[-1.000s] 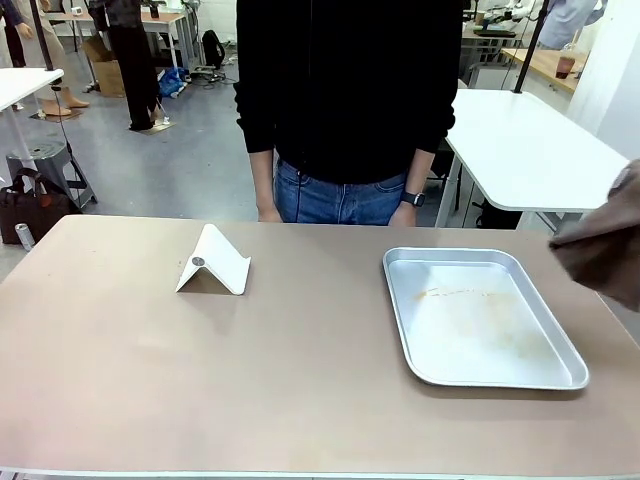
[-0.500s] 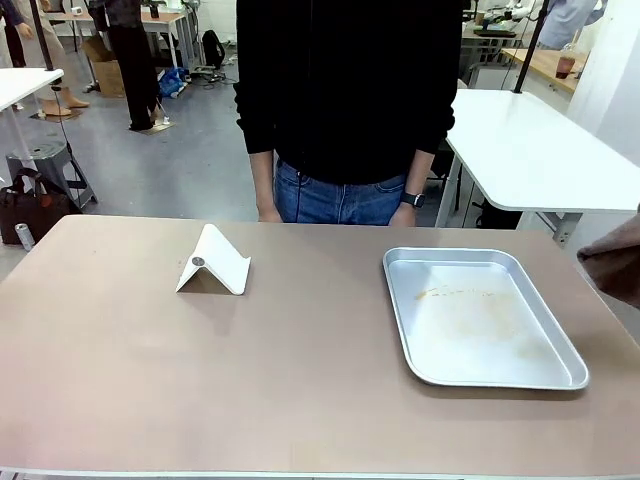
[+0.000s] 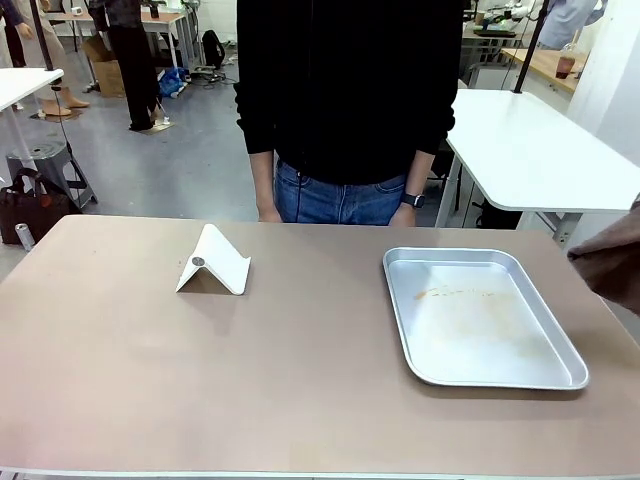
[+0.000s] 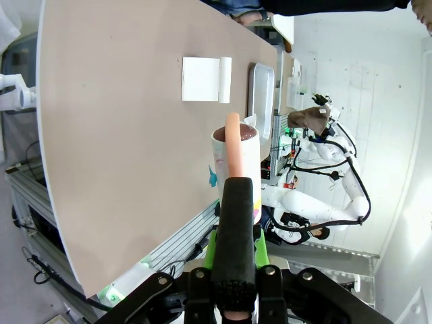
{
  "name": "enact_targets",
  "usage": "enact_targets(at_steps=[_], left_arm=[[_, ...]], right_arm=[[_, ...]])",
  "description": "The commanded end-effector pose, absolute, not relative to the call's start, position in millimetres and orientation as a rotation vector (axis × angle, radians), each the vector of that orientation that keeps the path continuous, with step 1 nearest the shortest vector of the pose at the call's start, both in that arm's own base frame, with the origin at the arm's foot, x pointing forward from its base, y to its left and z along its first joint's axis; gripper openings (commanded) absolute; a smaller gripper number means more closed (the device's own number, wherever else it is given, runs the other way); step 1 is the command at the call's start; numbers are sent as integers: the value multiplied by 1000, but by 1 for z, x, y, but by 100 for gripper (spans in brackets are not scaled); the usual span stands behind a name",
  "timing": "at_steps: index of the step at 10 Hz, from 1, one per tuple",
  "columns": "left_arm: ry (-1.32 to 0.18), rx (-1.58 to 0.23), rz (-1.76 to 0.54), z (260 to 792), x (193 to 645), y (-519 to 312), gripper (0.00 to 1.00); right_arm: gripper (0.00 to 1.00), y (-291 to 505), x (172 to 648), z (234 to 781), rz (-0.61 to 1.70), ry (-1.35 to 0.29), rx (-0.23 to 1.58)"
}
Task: Clean the surface of the table.
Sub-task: Clean the area not pointed to by the person.
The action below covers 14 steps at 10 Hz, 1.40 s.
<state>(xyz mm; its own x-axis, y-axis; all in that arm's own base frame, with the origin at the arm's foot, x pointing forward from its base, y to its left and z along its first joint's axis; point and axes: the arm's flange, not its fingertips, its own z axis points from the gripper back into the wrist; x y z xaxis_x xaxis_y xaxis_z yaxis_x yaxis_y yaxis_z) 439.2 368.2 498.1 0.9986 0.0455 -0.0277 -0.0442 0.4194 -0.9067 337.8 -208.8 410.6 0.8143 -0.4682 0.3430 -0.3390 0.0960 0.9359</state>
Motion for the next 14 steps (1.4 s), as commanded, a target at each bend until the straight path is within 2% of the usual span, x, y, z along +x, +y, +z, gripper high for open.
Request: enact_targets(at_steps=[1, 4, 7, 9, 11, 12, 13, 14], left_arm=[[10, -1139, 58, 504, 437, 369, 22], [10, -1139, 58, 504, 437, 369, 22], [10, -1139, 58, 504, 437, 369, 22], [10, -1139, 58, 504, 437, 369, 22], [10, -1139, 58, 504, 437, 369, 22], [10, -1139, 58, 504, 437, 369, 22], [10, -1139, 58, 504, 437, 369, 22], [10, -1139, 58, 504, 437, 369, 22]], right_arm=[[0, -170, 364, 413, -71, -729, 1329], [0, -137, 412, 398, -40, -703, 1283], [0, -122, 447, 356, -34, -741, 1205], [0, -111, 464, 329, -5, -670, 1219], [0, -107, 469, 314, -24, -594, 1209], [0, -104, 462, 315, -141, -548, 1139], [0, -106, 461, 311, -29, -610, 1222], [0, -106, 461, 311, -29, -610, 1222]])
